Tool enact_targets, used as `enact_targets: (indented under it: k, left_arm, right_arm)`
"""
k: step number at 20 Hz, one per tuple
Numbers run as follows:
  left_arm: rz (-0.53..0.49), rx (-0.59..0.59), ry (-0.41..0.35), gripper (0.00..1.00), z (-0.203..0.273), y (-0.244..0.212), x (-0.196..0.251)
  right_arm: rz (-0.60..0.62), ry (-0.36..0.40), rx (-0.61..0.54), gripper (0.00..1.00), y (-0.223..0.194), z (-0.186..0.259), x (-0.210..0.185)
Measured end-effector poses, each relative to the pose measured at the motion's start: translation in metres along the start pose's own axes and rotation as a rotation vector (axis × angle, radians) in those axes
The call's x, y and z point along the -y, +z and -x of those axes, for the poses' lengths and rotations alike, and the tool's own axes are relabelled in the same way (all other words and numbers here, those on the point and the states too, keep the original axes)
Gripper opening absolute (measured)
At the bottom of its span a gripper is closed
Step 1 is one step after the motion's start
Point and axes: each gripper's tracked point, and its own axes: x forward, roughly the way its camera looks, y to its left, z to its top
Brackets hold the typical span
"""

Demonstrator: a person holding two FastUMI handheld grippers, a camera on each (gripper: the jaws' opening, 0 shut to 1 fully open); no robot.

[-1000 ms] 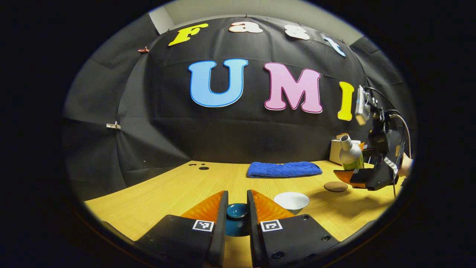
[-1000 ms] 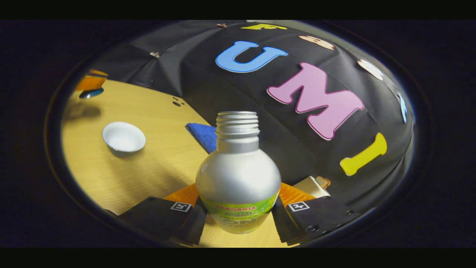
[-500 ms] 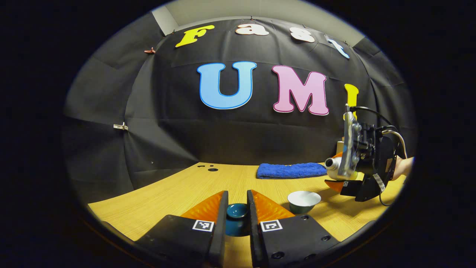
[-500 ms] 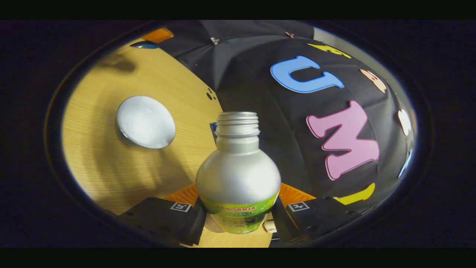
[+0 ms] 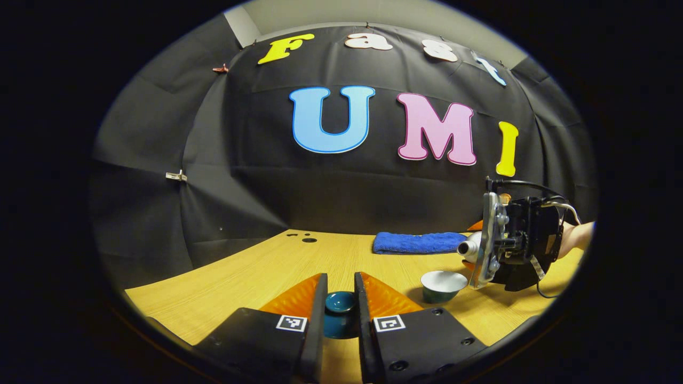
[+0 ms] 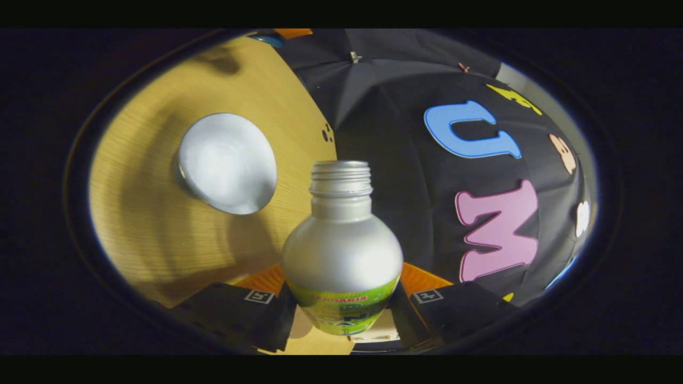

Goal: Open the teacup lid with one hand, grasp the water bottle and pour water into the teacup with the other hand; after pouring, place the water bottle on the coaster and then close the teacup lid.

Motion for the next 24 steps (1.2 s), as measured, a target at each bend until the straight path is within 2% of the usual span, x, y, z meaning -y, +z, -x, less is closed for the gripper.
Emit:
enact_targets:
  k: [2,6,14,15,17,24]
  left_arm:
    - [0.001,-0.002,0.001,0.31,0.002,-0.001,-0.002]
    - [0.004,-0.004,-0.001,0.31,0.004,-0.001,-0.002]
    - [0.017,-0.012,0.007,0.31,0.006,-0.004,-0.002]
    - [0.018,-0.015,0.006,0.31,0.006,-0.005,-0.002]
    - [0.016,-0.016,0.007,0.31,0.007,-0.003,-0.003]
    - [0.002,-0.01,-0.003,0.31,0.01,0.001,0.003]
  right_arm:
    - [0.078,-0.021,0.01,0.78,0.003,-0.002,0.003]
    - [0.095,-0.004,0.008,0.78,0.001,-0.008,-0.004]
    - [0.239,-0.008,0.03,0.78,0.002,-0.012,-0.006]
    - [0.253,-0.009,0.033,0.81,0.003,-0.012,-0.005]
    - [0.26,-0.002,0.031,0.78,0.001,-0.015,-0.005]
    - [0.358,-0.039,0.034,0.78,0.001,-0.015,0.0]
